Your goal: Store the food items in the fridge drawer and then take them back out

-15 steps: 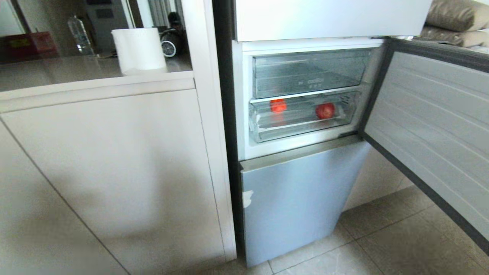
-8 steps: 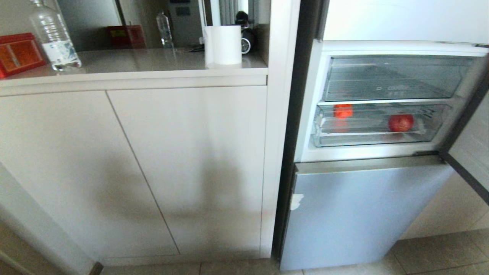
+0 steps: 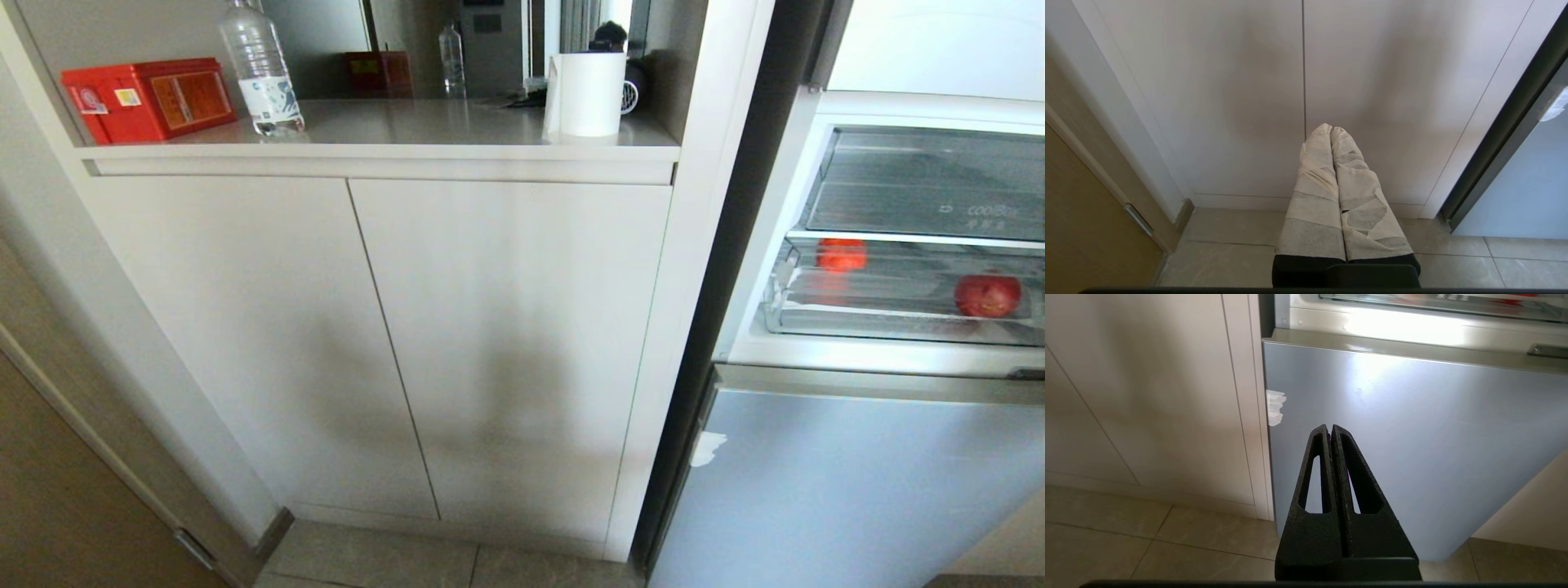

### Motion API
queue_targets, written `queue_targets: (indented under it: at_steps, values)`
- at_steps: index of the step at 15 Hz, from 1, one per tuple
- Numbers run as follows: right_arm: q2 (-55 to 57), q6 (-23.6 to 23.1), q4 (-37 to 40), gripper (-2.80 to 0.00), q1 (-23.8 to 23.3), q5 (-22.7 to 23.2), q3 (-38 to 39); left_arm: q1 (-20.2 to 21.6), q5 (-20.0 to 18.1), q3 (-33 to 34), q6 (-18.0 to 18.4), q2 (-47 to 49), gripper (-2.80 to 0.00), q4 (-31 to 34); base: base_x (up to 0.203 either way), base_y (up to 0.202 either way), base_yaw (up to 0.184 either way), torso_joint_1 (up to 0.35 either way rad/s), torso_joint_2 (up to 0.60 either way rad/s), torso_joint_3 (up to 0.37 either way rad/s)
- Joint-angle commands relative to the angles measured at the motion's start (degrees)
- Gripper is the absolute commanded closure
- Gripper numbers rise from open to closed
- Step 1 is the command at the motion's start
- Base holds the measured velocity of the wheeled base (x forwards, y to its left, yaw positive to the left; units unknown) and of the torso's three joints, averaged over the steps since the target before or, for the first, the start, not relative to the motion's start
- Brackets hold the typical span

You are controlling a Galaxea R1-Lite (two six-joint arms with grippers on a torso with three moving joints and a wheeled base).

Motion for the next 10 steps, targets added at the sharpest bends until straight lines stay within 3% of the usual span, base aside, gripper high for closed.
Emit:
queue_targets:
  at_steps: [1, 6, 10]
  values:
    - [0.1, 0.2, 0.0, 0.00, 0.0, -0.2, 0.0, 0.0, 0.0, 0.0, 0.0, 0.1, 0.00, 0.0, 0.000, 0.000, 0.000, 0.000, 0.00, 0.000]
    - [0.0, 1.8, -0.1, 0.00, 0.0, -0.4, -0.6, 0.0, 0.0, 0.0, 0.0, 0.2, 0.00, 0.0, 0.000, 0.000, 0.000, 0.000, 0.00, 0.000]
    - [8.1, 5.6, 1.3, 0.00, 0.0, -0.2, -10.8, 0.0, 0.0, 0.0, 0.0, 0.1, 0.00, 0.1, 0.000, 0.000, 0.000, 0.000, 0.00, 0.000]
